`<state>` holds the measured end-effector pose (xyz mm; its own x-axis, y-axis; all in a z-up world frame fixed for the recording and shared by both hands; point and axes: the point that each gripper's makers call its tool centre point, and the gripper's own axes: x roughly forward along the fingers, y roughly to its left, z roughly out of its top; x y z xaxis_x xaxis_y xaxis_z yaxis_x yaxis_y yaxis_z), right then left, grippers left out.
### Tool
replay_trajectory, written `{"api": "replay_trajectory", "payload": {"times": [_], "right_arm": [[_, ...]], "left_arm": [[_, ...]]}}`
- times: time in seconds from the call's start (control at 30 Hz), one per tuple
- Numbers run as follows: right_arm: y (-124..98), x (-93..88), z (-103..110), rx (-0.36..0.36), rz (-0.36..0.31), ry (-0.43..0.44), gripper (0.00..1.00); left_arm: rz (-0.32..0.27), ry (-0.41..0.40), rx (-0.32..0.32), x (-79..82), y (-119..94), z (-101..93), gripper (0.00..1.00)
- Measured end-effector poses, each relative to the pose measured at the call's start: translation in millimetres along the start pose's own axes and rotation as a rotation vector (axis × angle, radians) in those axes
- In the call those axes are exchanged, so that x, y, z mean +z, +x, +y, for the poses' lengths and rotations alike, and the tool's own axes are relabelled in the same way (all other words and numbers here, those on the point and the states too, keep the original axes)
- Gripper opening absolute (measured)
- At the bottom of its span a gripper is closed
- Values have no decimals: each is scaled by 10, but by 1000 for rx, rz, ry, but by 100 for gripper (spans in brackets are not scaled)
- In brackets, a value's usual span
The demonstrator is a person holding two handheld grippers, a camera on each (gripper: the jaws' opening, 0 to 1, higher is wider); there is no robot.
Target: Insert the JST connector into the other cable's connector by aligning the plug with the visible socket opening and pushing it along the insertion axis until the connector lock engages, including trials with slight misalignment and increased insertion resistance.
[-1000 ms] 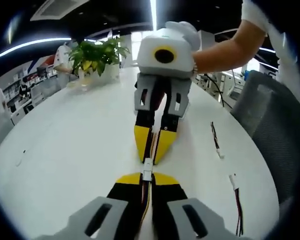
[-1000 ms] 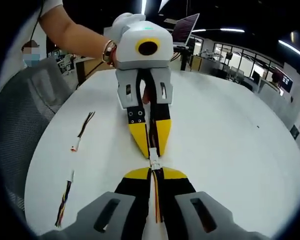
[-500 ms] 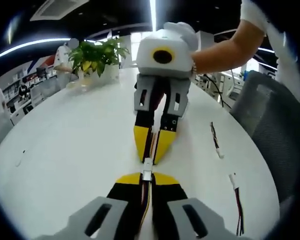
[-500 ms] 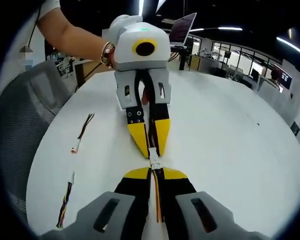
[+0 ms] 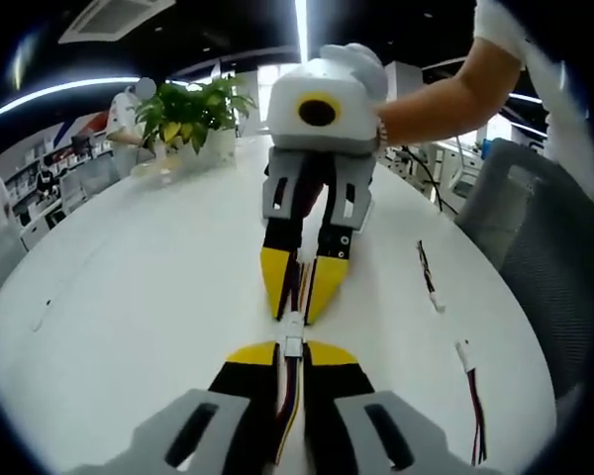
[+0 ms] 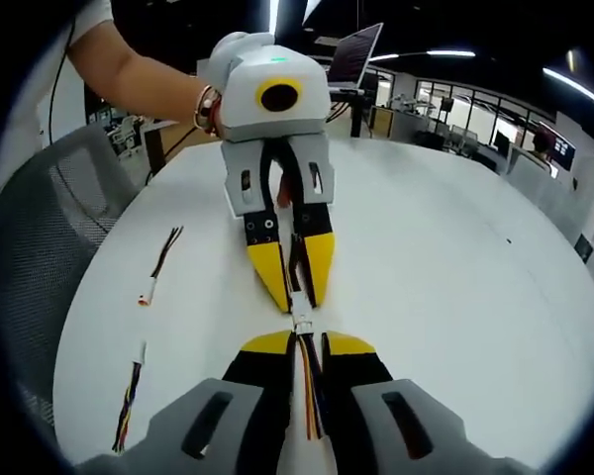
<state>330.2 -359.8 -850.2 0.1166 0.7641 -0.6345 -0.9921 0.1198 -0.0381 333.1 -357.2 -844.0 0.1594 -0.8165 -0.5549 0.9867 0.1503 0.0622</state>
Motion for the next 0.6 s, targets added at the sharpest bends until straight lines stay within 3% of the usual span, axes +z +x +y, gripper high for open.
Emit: {"api": "replay_trajectory", "payload": {"times": [0.23,0.37,0.6], "right_arm": [[-19,-15,-25,-17,12,12,11],[-40,-29,-50,-28,17,24,14],[-82,-10,-25,-31,14,30,16]], "left_arm": [[12,-8,24,1,-4,35,8],[15,-68,48,-18,-18,54,11],[3,-96,73,-31,-44,35,14]]}}
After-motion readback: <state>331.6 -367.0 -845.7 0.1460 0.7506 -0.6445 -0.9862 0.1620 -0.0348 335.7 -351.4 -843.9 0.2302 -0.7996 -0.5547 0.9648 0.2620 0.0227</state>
